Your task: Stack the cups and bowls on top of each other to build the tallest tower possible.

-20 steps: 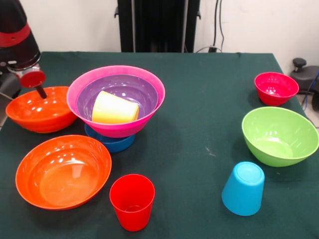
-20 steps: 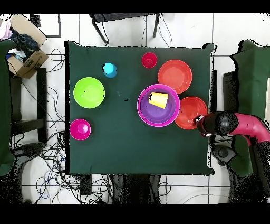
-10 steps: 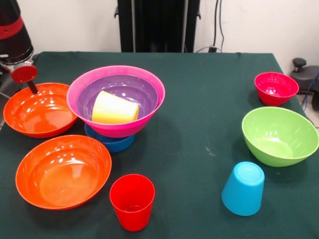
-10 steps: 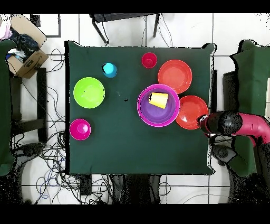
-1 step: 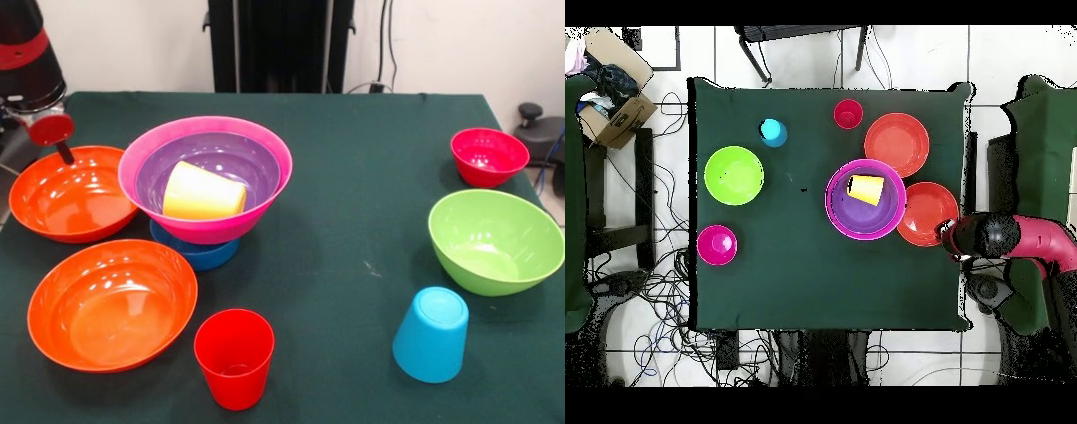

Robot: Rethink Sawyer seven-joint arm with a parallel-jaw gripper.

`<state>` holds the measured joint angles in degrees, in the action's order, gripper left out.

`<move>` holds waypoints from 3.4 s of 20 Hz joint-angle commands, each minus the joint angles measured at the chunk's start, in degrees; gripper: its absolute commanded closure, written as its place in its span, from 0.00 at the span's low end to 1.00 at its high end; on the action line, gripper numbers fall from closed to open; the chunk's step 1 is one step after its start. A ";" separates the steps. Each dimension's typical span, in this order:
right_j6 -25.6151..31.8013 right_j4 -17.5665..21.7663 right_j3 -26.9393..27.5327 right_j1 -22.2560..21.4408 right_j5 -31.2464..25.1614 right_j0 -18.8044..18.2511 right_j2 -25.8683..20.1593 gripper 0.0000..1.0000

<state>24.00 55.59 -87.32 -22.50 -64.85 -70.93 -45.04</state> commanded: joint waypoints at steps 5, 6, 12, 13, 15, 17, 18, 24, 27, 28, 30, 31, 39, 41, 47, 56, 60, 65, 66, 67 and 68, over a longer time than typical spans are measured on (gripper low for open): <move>12.73 5.73 -3.15 1.19 2.19 1.63 3.55 1.00; 12.38 5.89 -3.02 1.22 2.28 1.78 3.68 1.00; 11.86 8.22 -2.40 1.05 4.50 2.48 3.90 0.00; 12.45 7.82 -2.54 1.29 4.60 1.98 3.47 0.00; 12.83 7.80 -2.59 1.28 4.45 1.66 3.16 0.00; 12.07 8.07 -2.52 1.51 4.44 1.78 3.30 0.00; 11.74 8.14 -2.63 1.53 4.37 1.79 3.31 0.00; 10.21 7.85 -3.75 1.58 4.97 1.16 2.95 0.00; 9.73 7.90 -4.20 2.24 6.07 0.86 2.74 0.00; 9.66 7.88 -4.33 2.47 6.43 0.76 2.63 0.00; 10.32 7.32 -4.14 2.86 6.66 0.46 2.18 0.00; 10.45 7.15 -3.97 3.12 6.83 0.44 2.10 0.00; 10.61 7.59 -2.61 4.78 8.46 0.88 2.85 0.00; 10.82 7.48 -2.41 5.11 8.44 0.89 2.87 0.00; 10.76 7.62 -2.41 5.52 8.74 0.77 2.94 0.00; 13.05 7.44 -3.90 2.69 7.67 0.41 2.50 1.00; 10.49 8.80 -3.93 2.26 8.45 1.74 3.76 1.00; 11.95 9.20 -3.95 -0.07 8.18 1.64 3.35 1.00; 12.33 8.84 -4.23 -0.73 7.99 1.48 3.06 1.00; 12.71 8.49 -4.52 -1.38 7.80 1.31 2.77 1.00; 13.22 8.22 -4.76 -1.99 7.54 1.22 2.54 1.00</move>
<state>24.01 59.56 -89.25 -22.53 -58.13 -71.38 -45.17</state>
